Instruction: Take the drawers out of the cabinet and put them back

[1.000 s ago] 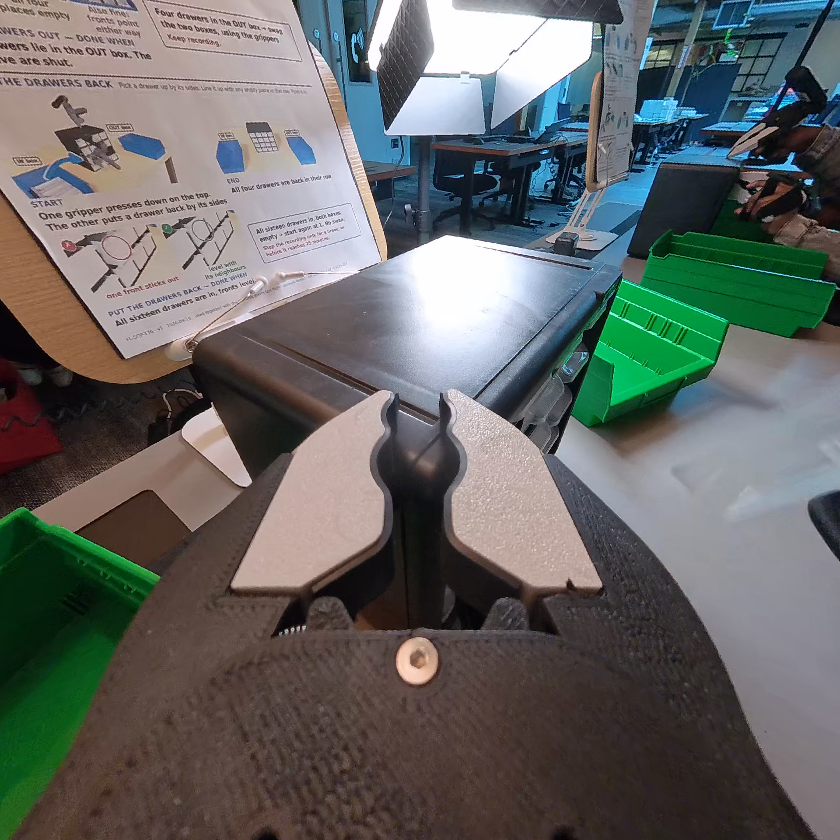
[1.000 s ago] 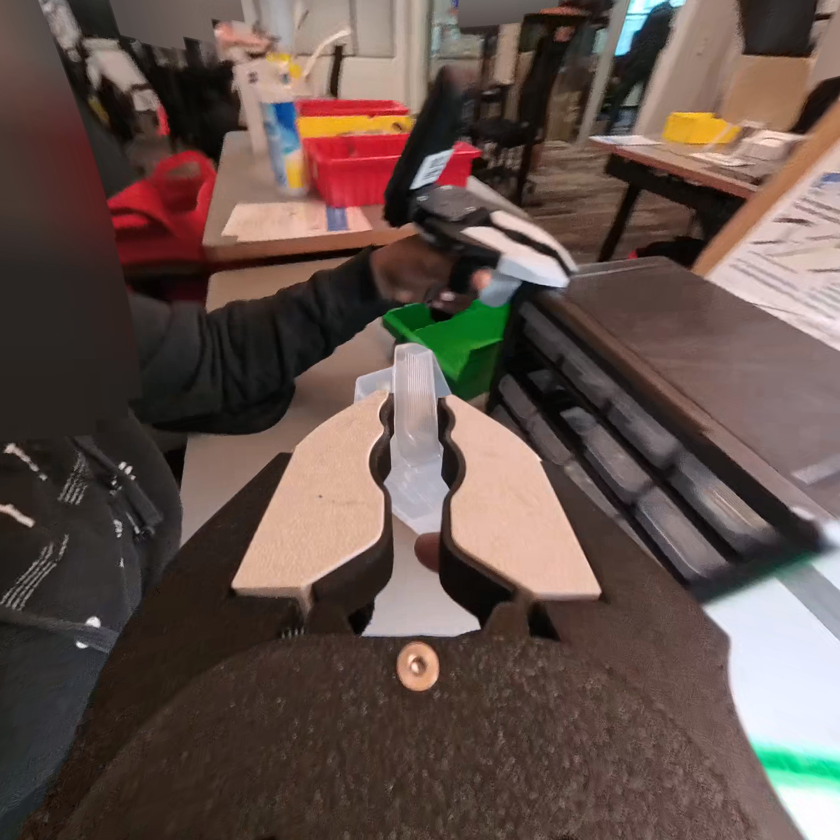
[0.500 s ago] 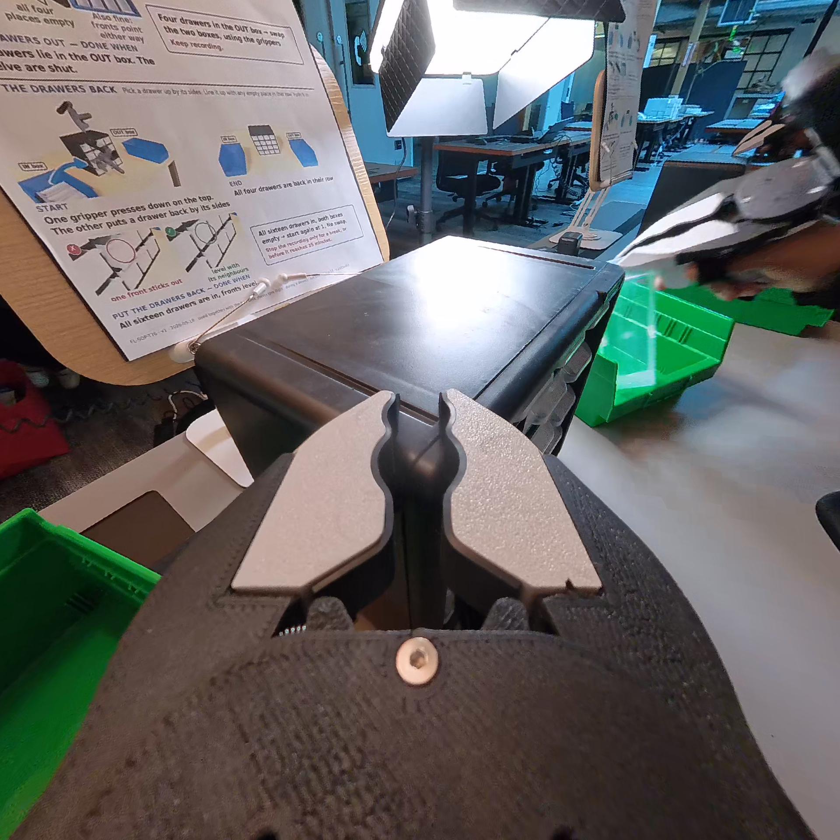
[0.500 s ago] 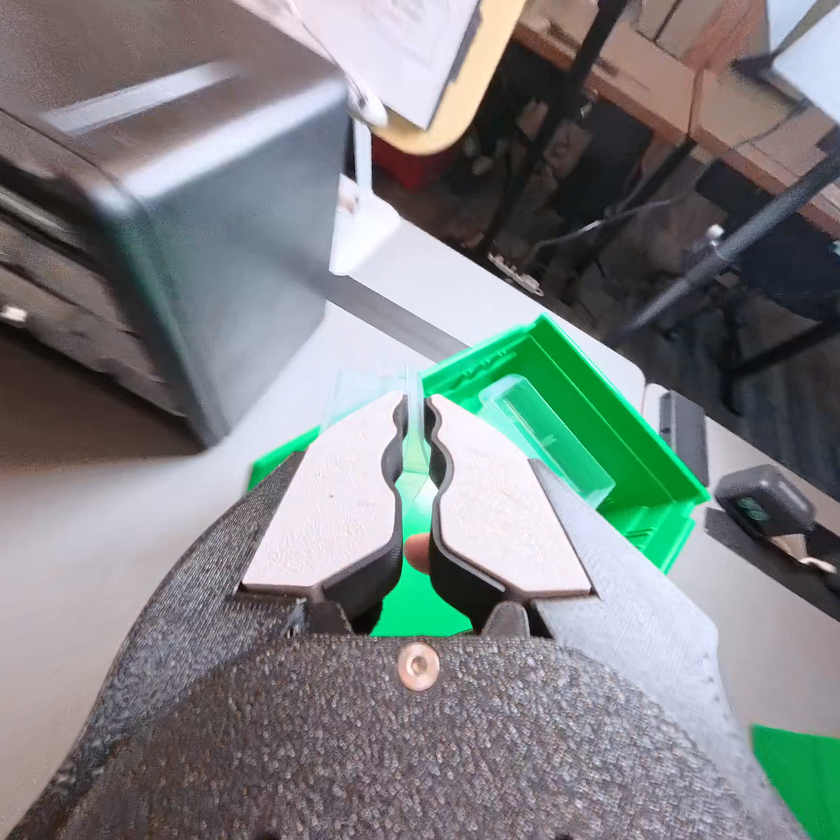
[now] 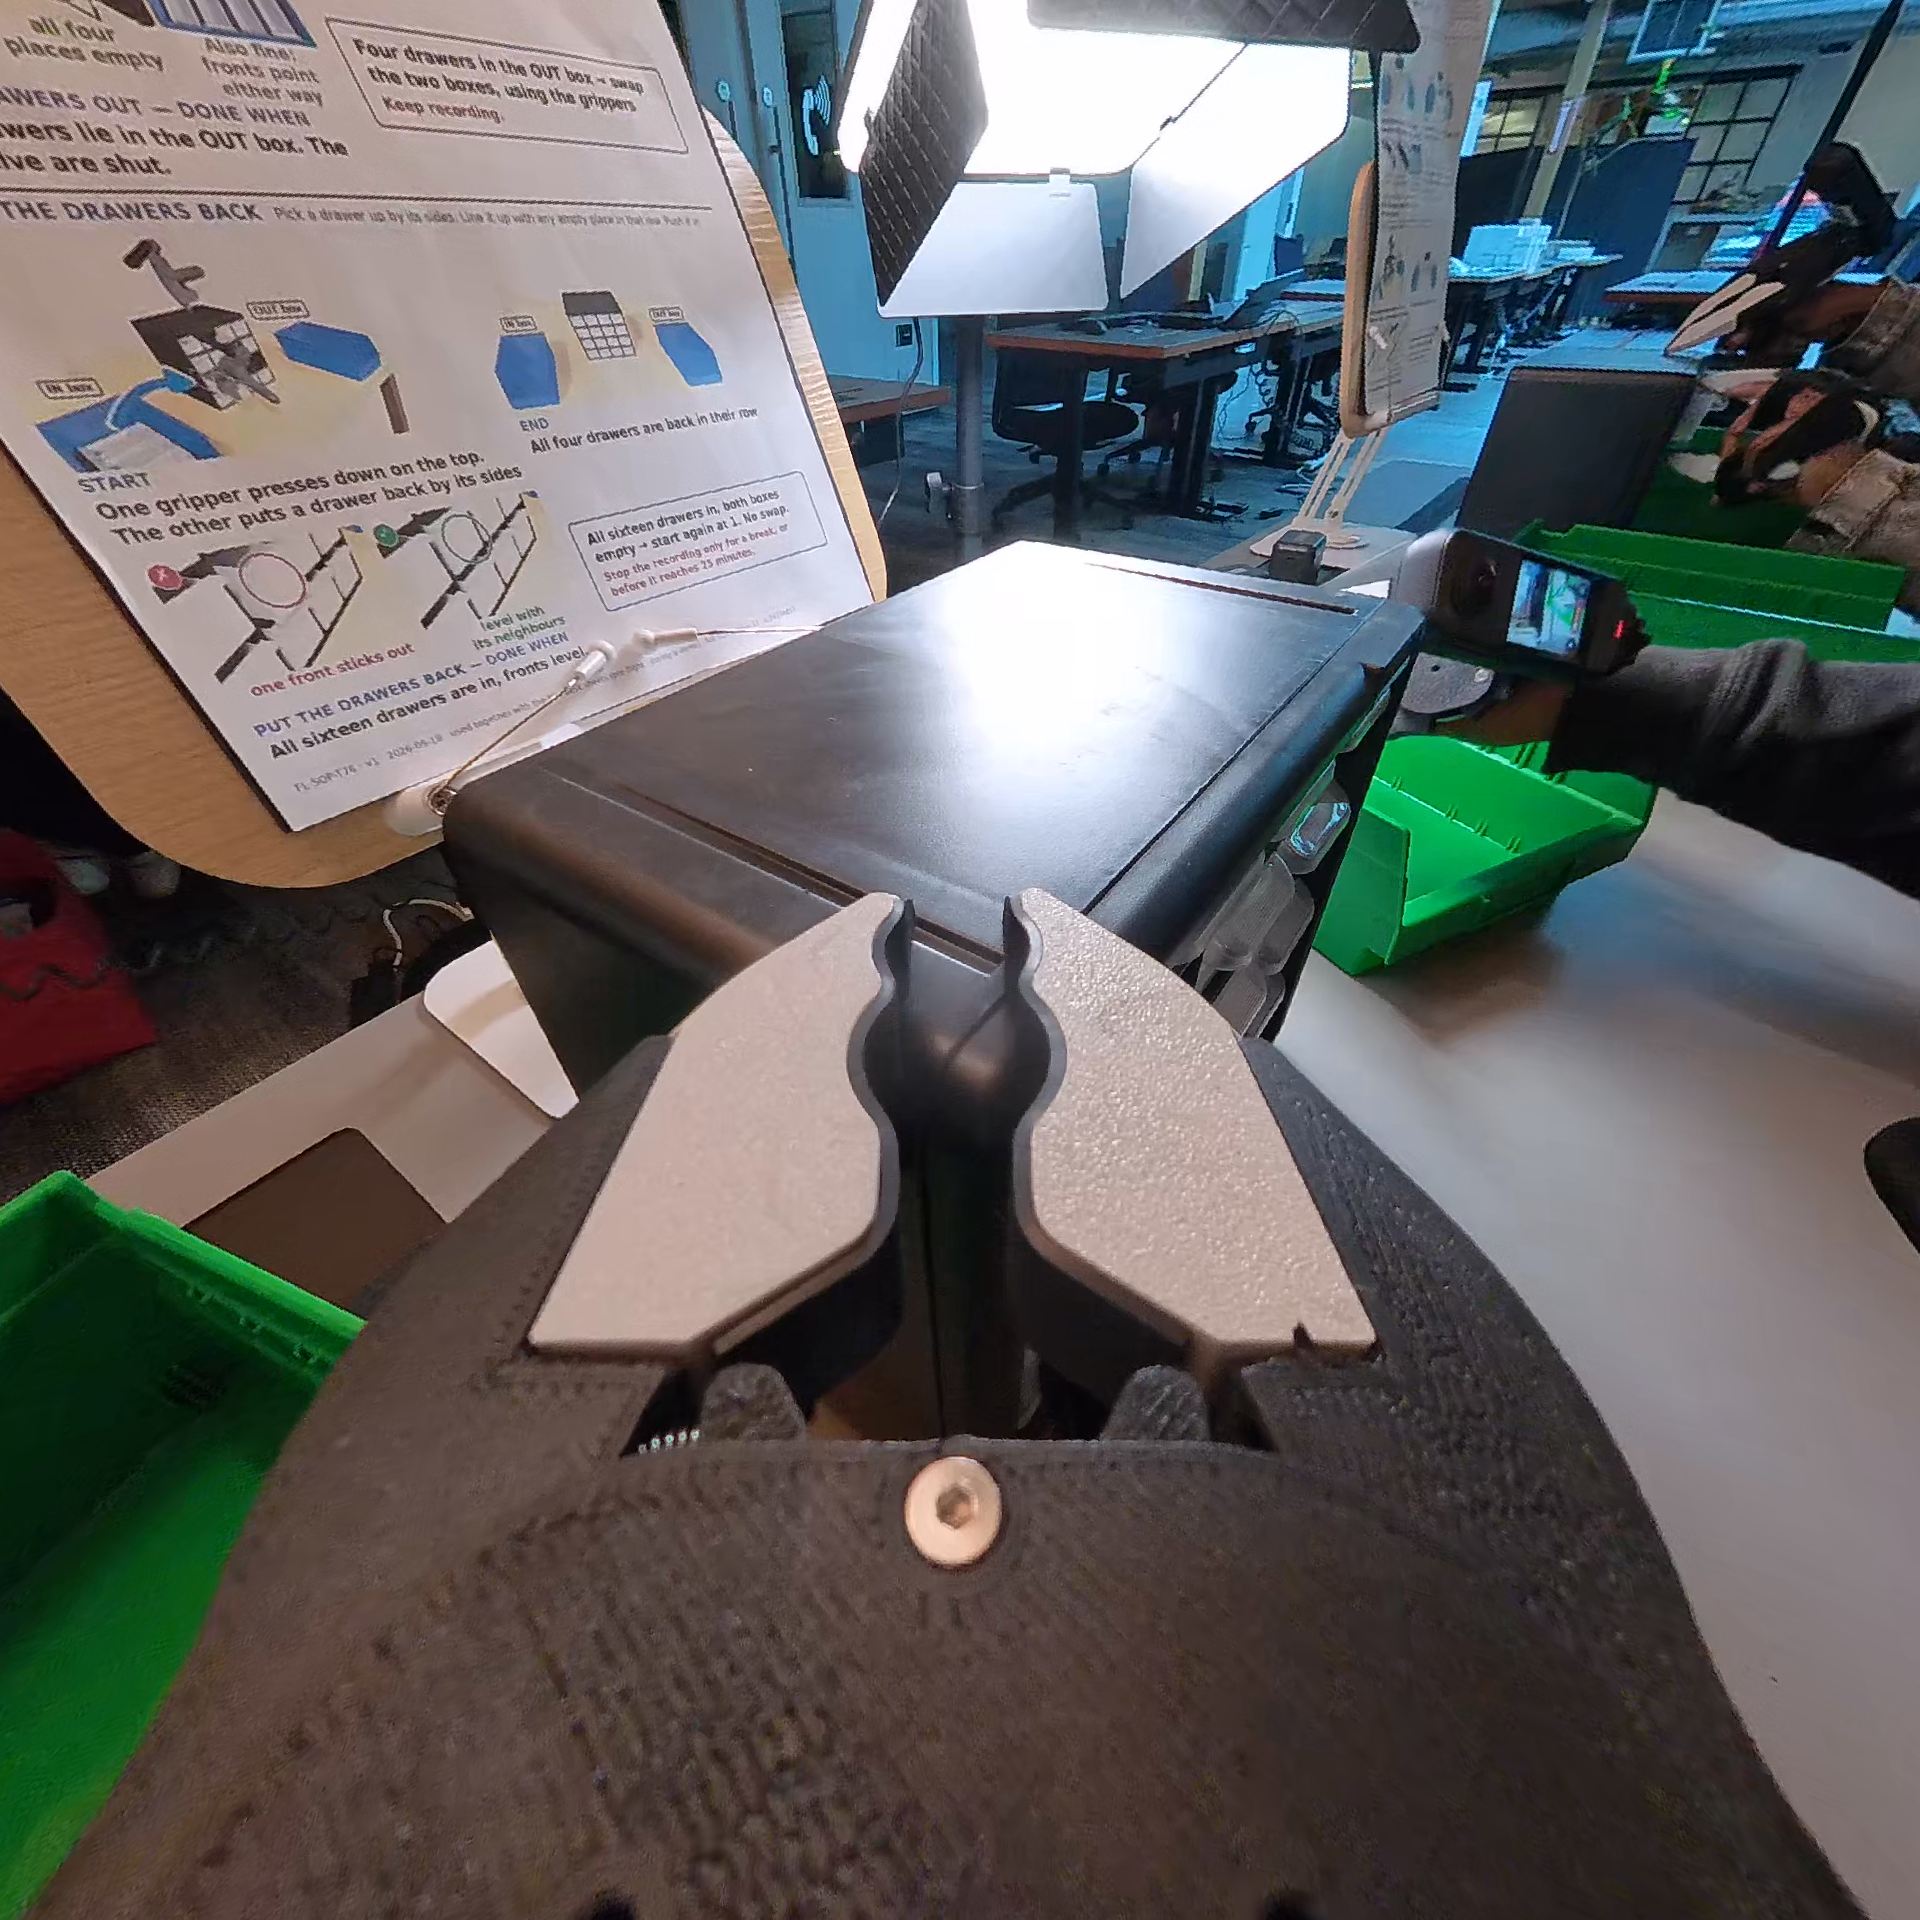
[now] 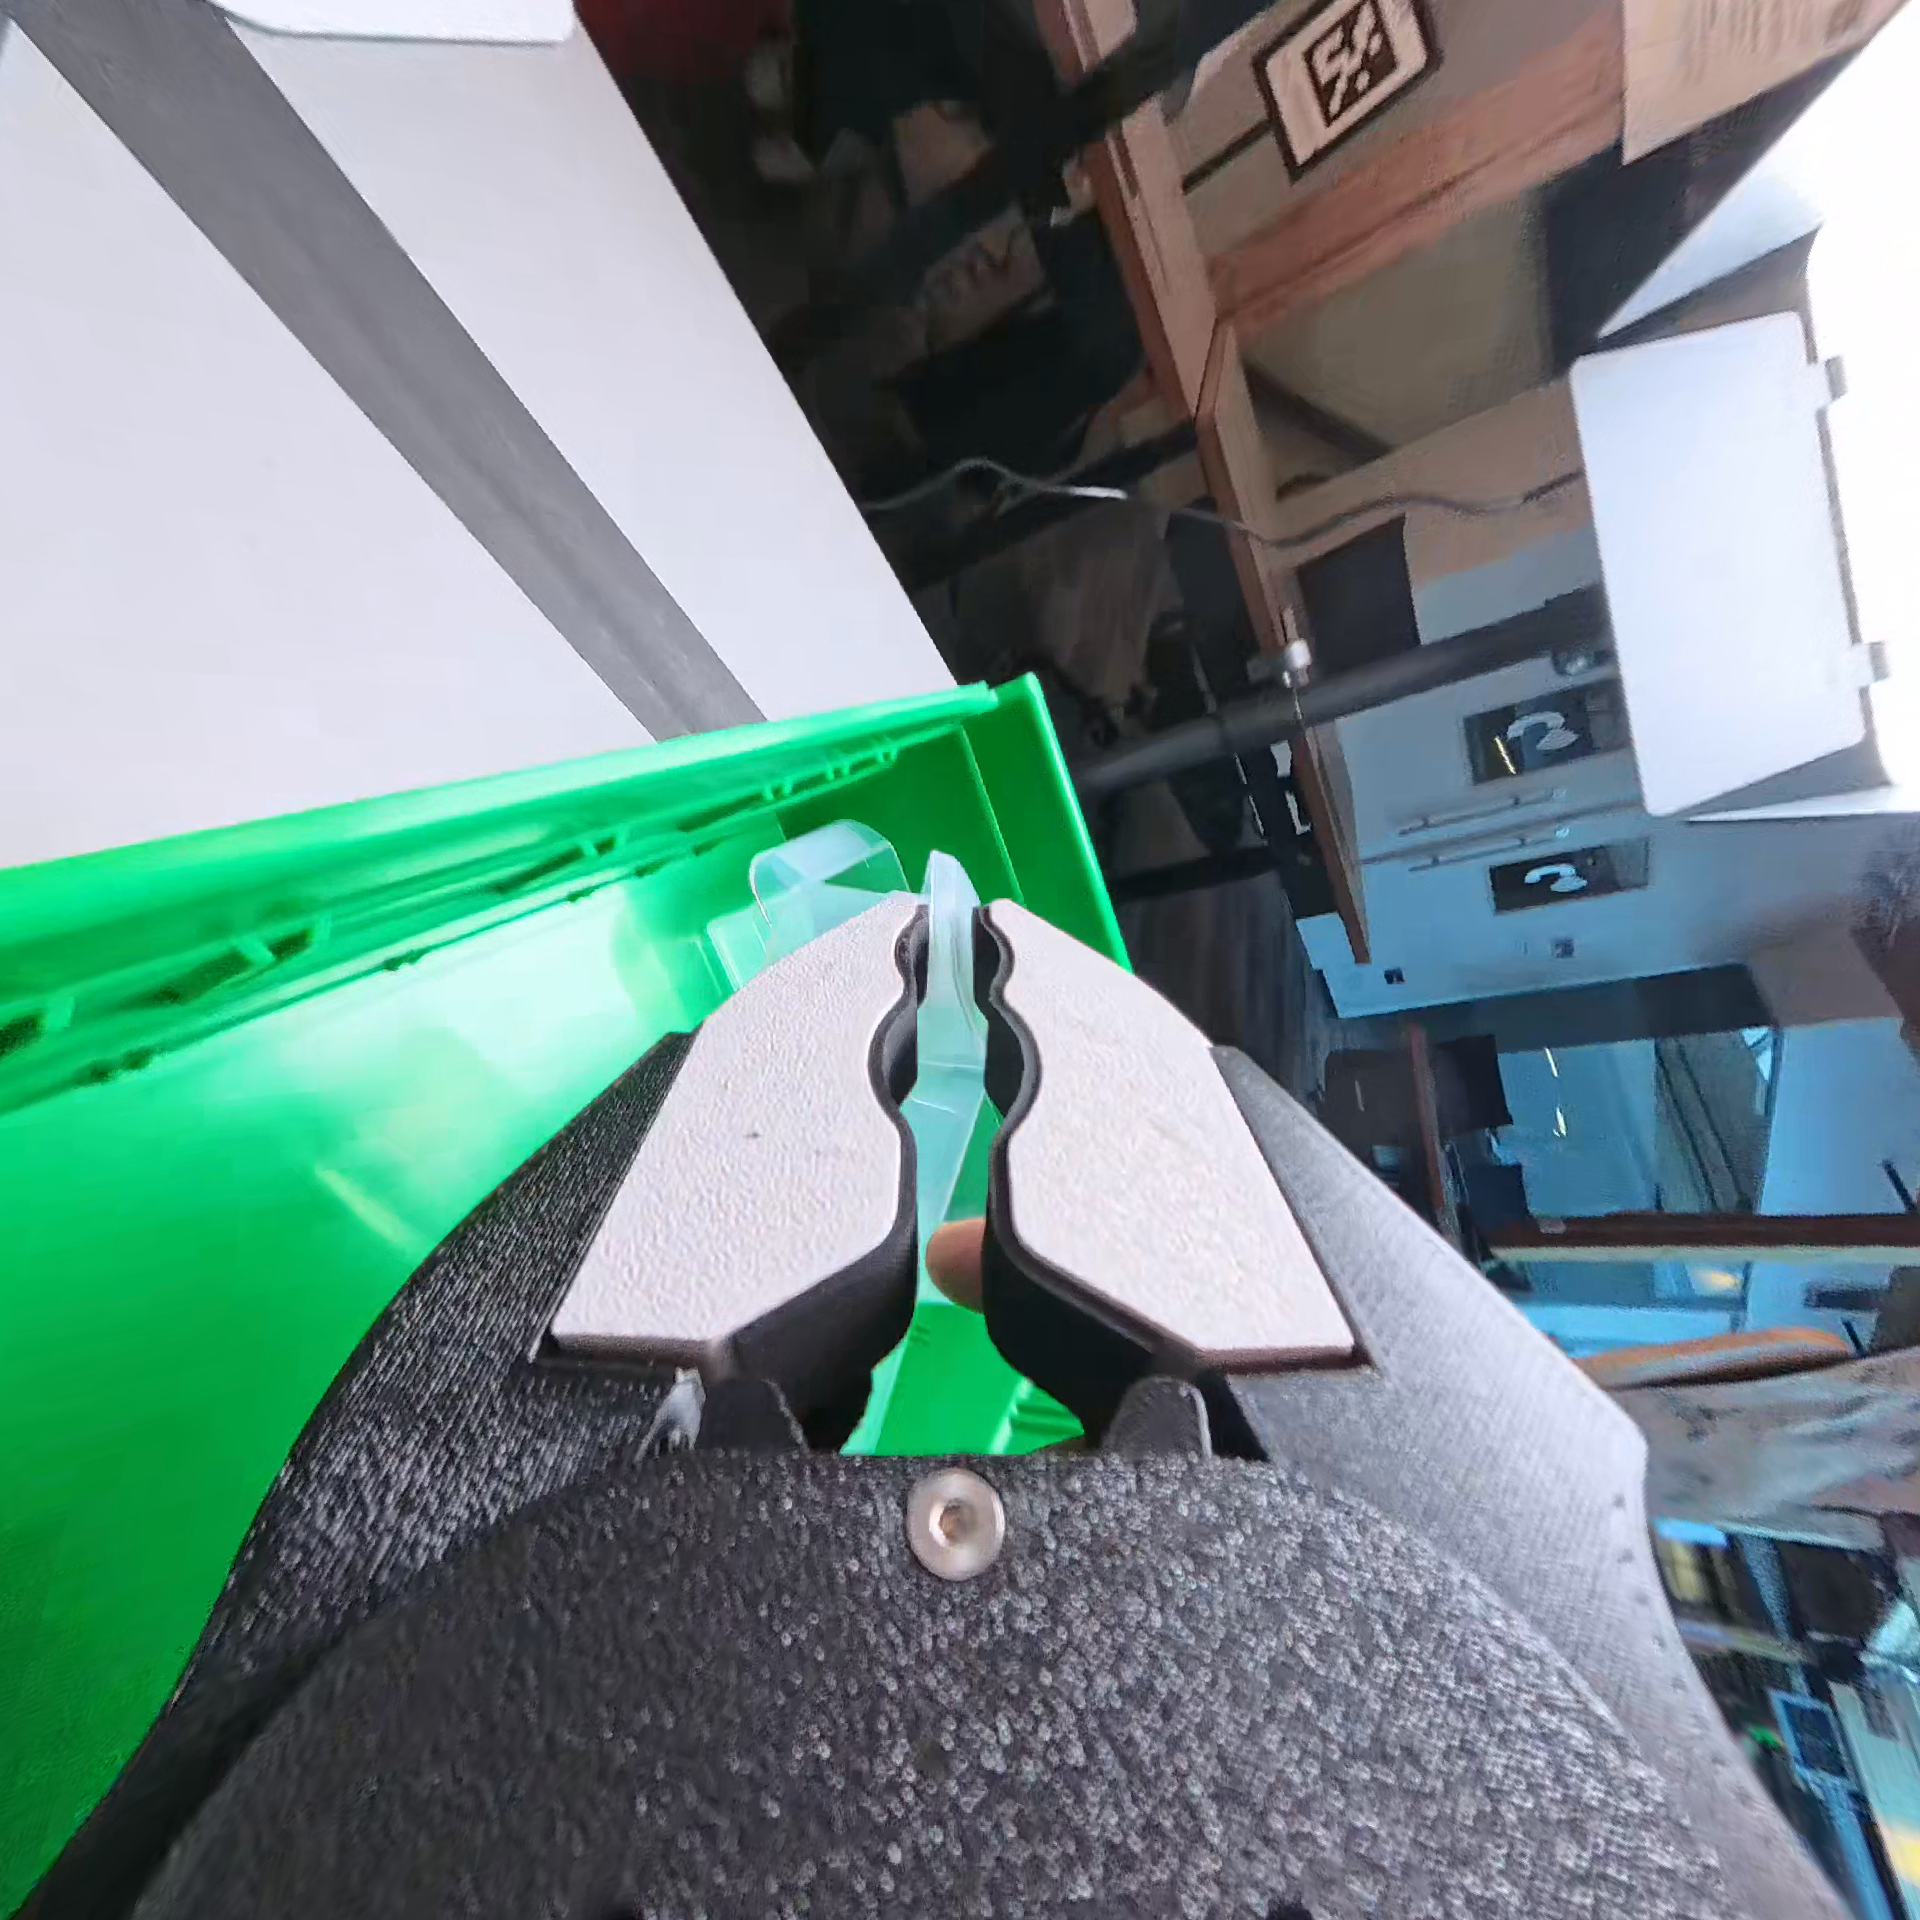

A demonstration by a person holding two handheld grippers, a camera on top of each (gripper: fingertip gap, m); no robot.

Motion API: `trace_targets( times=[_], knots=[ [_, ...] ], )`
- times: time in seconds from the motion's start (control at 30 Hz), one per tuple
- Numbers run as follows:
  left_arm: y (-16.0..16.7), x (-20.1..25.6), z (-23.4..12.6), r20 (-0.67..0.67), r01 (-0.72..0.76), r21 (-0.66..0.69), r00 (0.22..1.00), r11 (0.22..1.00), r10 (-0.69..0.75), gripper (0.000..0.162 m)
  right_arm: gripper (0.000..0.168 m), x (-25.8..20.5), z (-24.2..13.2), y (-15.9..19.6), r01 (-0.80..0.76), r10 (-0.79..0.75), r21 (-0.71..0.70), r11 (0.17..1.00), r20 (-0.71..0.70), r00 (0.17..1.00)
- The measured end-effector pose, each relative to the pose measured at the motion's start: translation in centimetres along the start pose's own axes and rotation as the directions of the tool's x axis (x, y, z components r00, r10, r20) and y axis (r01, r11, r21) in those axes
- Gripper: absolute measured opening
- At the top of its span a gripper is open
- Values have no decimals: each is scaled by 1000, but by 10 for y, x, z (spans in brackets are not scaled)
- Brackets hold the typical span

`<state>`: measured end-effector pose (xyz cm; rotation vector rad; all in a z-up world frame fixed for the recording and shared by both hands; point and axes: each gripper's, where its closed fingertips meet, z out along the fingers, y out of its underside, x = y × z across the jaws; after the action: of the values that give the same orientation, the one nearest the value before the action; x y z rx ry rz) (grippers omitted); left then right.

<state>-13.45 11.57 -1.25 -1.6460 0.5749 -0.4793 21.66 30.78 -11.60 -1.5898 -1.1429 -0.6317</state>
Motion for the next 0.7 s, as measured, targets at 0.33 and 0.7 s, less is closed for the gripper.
trace_targets(
  times=[0.33, 0.7],
  knots=[
    [0, 0, 0, -11, 12, 8, 1000, 1000, -12, 17, 29, -33, -9, -4, -124, 109, 63, 990, 202, 973],
    [0, 0, 0, -11, 13, 12, 1000, 1000, -13, 17, 31, -35, -31, 15, -223, 222, -44, 974, 397, 891]
  ],
)
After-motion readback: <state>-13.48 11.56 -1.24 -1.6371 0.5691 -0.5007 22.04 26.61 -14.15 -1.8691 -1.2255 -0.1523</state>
